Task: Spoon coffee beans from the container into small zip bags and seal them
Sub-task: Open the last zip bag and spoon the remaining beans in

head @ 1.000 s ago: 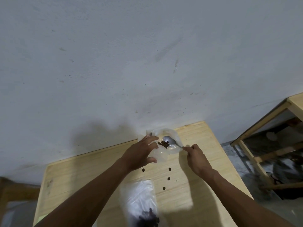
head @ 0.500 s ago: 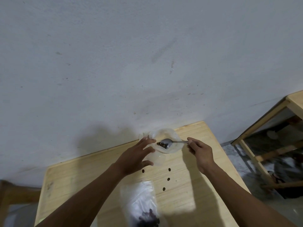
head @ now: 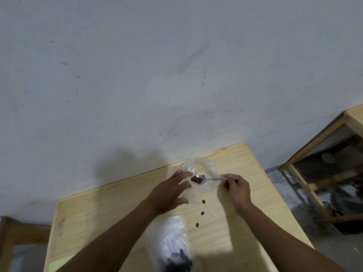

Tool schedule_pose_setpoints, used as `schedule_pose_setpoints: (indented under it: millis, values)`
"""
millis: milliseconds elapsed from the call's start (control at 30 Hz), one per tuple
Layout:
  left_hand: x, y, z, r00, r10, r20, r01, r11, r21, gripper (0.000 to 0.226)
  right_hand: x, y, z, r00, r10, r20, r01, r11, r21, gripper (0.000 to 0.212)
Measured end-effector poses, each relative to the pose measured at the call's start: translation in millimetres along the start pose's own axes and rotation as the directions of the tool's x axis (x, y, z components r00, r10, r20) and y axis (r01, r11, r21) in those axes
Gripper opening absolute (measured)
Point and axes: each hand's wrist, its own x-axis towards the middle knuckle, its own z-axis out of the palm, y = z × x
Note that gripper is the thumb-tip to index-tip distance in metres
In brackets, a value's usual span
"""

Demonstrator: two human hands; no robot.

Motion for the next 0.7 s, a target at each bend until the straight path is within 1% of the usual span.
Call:
schedule_pose_setpoints:
  millis: [233,467,700]
  values:
    - [-4,0,-4,0.999,-0.031,-0.041,0.032,0.999,0.013,0.041,0,-7,-2,0.996,0.001,0.085,-0.001,1.000,-0.004,0.022]
    - [-10,-3,-5,0.997,-0.058,-0.041,0.059,0.998,0.023,0.043,-1,-17,-6,0.995,0.009,0.098,-0.011,1.000,0.021,0.022]
    - [-15,-5,-1,0.999,-0.022,-0.042,0.025,0.997,0.074,0.047,1,-24,-12,0.996,-0.003,0.089,-0.001,0.999,0.044,0.019]
